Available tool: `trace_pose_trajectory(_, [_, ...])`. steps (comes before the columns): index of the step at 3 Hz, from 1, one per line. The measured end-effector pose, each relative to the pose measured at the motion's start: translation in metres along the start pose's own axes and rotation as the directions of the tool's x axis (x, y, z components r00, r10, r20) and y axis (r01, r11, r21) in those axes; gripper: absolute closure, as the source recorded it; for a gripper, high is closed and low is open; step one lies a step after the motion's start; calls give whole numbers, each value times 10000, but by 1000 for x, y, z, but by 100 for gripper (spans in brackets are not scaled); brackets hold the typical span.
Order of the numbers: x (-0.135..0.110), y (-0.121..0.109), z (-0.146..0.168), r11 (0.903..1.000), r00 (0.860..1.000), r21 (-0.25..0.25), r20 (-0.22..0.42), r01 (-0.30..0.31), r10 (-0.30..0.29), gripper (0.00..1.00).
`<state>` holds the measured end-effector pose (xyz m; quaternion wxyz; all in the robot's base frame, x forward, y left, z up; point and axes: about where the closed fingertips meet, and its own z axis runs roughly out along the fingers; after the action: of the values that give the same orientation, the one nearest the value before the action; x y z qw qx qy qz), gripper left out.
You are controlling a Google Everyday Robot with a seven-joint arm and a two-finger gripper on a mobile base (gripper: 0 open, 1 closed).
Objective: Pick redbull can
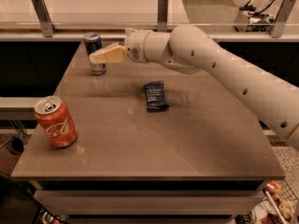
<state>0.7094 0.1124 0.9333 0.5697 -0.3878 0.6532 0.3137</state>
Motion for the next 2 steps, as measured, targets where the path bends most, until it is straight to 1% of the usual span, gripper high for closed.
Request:
trace_pose_trajectory(1, [0, -1, 22, 9995, 9996, -293, 245, -92, 99, 0])
trace_pose_trajectory(2, [3, -6, 44, 9989, 9993, -449, 331, -163, 178, 0])
